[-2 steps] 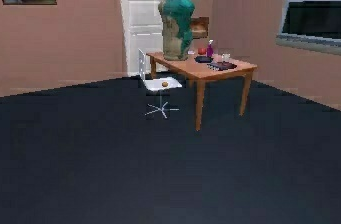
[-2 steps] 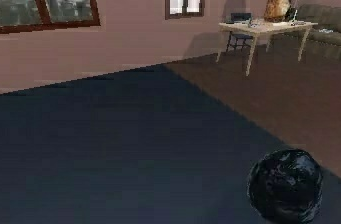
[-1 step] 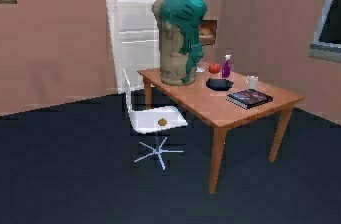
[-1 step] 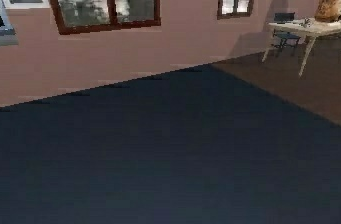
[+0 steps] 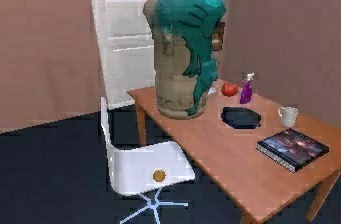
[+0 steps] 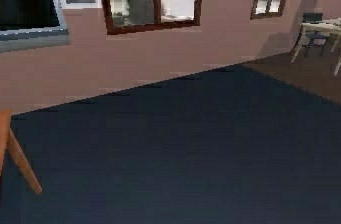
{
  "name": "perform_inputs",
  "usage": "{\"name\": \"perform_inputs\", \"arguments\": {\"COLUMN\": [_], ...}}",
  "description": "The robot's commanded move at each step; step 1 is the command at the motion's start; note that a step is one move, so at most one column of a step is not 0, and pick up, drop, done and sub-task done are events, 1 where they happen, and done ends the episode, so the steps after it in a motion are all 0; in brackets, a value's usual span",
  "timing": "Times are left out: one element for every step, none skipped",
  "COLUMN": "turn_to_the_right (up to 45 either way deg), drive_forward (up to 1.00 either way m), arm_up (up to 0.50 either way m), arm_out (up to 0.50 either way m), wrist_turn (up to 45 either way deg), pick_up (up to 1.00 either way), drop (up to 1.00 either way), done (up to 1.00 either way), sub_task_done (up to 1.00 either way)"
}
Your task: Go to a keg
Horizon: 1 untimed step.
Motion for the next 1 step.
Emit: {"name": "perform_inputs", "arguments": {"turn_to_the_right": [0.0], "drive_forward": [0.00], "arm_up": [0.00], "arm_out": [0.00], "wrist_turn": [0.0], "pick_up": [0.00], "drop": [0.00], "done": [1.00], "sub_task_done": [0.00]}}
